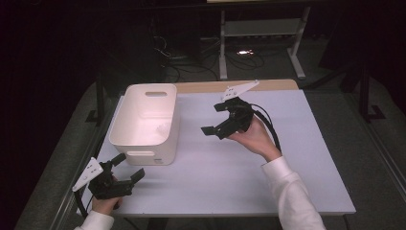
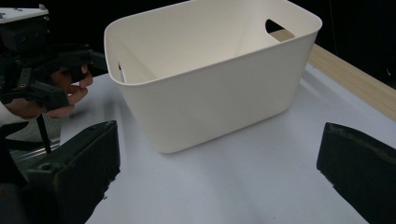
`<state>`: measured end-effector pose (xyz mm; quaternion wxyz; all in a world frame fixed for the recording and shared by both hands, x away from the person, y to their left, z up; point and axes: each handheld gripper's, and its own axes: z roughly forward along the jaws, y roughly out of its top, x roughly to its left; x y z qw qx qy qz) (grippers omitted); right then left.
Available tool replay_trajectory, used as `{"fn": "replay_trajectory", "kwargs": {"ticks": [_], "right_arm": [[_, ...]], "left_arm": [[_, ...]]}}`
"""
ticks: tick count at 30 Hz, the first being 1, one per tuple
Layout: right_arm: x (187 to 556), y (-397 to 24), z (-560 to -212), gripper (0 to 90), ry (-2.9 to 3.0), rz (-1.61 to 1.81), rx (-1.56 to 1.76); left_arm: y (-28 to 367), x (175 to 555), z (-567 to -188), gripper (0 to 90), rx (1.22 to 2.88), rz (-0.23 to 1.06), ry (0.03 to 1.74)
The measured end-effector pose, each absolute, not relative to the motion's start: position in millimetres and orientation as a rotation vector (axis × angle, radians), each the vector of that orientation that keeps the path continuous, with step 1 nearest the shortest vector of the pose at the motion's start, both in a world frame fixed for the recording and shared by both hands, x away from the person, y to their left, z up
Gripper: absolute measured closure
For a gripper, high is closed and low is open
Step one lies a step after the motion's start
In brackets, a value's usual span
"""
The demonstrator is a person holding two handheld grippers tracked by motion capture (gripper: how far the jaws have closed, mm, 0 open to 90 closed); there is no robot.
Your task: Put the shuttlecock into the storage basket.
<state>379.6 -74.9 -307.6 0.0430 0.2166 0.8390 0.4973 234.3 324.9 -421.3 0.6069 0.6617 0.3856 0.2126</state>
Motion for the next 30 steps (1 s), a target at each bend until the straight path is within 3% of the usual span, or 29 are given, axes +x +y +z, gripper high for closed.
{"fn": "replay_trajectory", "kwargs": {"ticks": [30], "right_arm": [[367.3,-108.6,-328.1,0.0,2.501,1.566,0.742]], "left_arm": [[324.8,234.6,-421.6,0.0,1.541,0.495,0.882]]}}
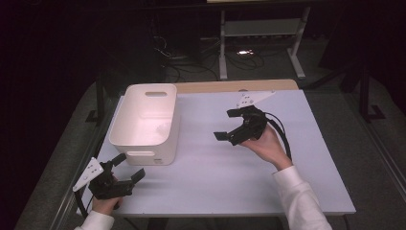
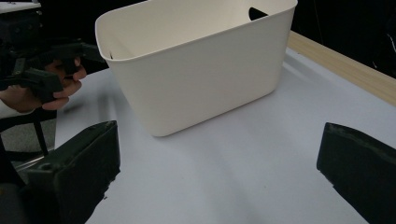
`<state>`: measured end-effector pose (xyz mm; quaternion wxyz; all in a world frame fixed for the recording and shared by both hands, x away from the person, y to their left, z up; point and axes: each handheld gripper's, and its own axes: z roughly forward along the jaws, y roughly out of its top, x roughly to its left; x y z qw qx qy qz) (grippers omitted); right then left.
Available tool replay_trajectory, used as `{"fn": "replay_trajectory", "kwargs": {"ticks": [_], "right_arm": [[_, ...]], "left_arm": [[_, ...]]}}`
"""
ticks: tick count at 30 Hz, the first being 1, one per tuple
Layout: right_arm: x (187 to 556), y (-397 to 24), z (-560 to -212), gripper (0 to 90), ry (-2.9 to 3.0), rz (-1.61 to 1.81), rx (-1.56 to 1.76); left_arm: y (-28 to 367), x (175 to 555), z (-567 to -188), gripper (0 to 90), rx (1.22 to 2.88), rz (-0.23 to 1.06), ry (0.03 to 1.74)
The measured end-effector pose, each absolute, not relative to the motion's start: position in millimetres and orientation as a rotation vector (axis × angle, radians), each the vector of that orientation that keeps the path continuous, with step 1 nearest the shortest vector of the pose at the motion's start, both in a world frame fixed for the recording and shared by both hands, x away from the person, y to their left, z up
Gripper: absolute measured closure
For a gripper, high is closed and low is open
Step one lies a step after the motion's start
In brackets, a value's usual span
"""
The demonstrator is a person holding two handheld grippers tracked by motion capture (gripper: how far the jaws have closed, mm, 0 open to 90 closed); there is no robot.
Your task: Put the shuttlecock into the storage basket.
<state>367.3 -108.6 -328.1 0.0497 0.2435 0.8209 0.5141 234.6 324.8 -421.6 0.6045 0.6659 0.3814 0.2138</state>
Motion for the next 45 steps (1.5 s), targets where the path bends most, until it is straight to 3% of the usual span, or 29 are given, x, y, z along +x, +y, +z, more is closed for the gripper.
{"fn": "replay_trajectory", "kwargs": {"ticks": [45], "right_arm": [[345.0,-179.7,-359.8,0.0,2.373,1.601,0.917]], "left_arm": [[324.9,233.8,-420.8,0.0,1.544,0.502,0.882]]}}
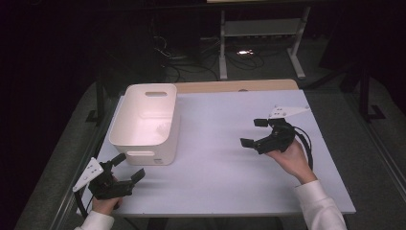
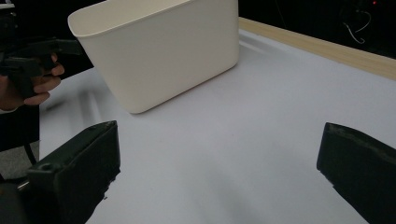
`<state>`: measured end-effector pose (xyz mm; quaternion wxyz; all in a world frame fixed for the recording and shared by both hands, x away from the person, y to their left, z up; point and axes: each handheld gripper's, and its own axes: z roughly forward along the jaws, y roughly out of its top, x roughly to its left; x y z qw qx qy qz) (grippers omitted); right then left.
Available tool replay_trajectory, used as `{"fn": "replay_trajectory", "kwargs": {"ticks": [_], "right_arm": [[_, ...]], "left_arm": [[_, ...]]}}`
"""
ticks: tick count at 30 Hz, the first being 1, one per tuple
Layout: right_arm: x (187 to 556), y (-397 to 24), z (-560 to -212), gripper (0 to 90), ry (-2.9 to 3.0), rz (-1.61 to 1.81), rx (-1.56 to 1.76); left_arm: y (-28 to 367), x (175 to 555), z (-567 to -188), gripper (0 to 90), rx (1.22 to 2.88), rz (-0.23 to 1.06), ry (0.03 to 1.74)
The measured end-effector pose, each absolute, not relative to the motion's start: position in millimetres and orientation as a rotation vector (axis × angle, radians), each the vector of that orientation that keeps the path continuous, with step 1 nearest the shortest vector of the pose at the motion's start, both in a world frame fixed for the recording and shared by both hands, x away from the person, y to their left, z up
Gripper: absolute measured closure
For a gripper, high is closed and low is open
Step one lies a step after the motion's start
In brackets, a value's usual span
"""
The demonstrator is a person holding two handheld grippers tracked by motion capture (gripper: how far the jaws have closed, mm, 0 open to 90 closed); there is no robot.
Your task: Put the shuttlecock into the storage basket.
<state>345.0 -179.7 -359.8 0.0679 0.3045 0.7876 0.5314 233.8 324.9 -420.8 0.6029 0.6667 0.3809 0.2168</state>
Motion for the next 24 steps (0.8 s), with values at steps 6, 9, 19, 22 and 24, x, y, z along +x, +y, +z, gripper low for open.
{"fn": "replay_trajectory", "kwargs": {"ticks": [6,9,19,22,24], "right_arm": [[342.9,-184.9,-367.3,0.0,2.386,1.572,0.951],[340.8,-186.5,-369.7,0.0,2.374,1.556,0.948],[332.7,-195.8,-374.8,0.0,2.352,1.556,0.979],[331.0,-198.8,-378.0,0.0,2.344,1.557,0.982],[329.3,-200.2,-380.1,0.0,2.346,1.546,0.993]], "left_arm": [[324.8,233.6,-420.7,0.0,1.539,0.502,0.883],[324.8,233.6,-420.6,0.0,1.54,0.503,0.882],[324.5,233.5,-420.5,0.0,1.535,0.503,0.879],[324.4,233.5,-420.4,0.0,1.535,0.502,0.881],[324.3,233.5,-420.4,0.0,1.535,0.502,0.879]]}}
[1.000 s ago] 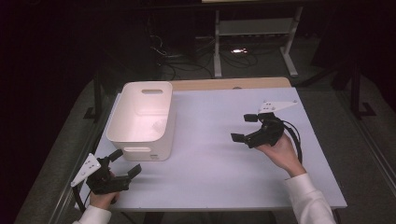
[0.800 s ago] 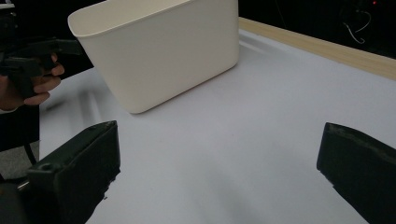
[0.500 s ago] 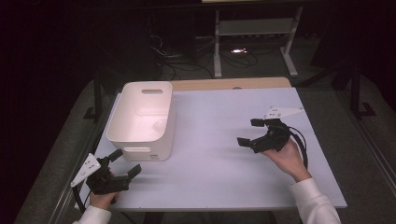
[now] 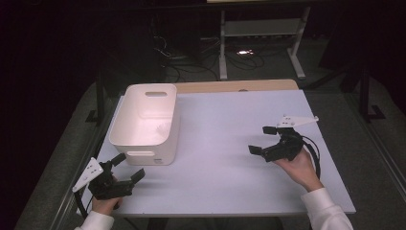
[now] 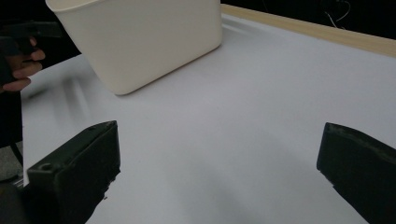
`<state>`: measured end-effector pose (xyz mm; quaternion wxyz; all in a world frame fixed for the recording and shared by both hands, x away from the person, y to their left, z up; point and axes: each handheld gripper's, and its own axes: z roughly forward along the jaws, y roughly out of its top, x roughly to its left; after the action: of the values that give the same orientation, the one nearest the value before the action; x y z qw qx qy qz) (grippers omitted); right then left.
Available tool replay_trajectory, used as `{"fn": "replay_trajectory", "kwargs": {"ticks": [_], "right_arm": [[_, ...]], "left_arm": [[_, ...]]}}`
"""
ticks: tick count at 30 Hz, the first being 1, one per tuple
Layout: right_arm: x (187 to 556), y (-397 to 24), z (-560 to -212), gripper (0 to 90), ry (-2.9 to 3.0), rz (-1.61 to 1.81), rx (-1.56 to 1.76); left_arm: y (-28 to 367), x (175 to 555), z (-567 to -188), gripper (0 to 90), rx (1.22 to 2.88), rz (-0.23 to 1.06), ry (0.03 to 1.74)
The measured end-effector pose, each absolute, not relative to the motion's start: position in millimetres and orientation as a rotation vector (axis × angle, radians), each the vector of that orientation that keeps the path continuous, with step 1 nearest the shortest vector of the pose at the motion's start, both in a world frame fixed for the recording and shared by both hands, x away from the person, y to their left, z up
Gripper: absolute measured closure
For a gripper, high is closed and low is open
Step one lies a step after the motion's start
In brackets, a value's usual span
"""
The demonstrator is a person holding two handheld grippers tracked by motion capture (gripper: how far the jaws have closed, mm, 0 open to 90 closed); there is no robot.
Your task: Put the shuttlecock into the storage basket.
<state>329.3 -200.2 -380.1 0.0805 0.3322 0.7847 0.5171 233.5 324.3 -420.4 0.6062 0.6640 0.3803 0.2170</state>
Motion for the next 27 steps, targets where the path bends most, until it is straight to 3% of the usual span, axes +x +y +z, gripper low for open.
{"fn": "replay_trajectory", "kwargs": {"ticks": [27], "right_arm": [[307.1,-226.7,-406.7,0.0,2.318,1.504,1.069]], "left_arm": [[324.6,233.2,-420.0,0.0,1.538,0.501,0.87]]}}
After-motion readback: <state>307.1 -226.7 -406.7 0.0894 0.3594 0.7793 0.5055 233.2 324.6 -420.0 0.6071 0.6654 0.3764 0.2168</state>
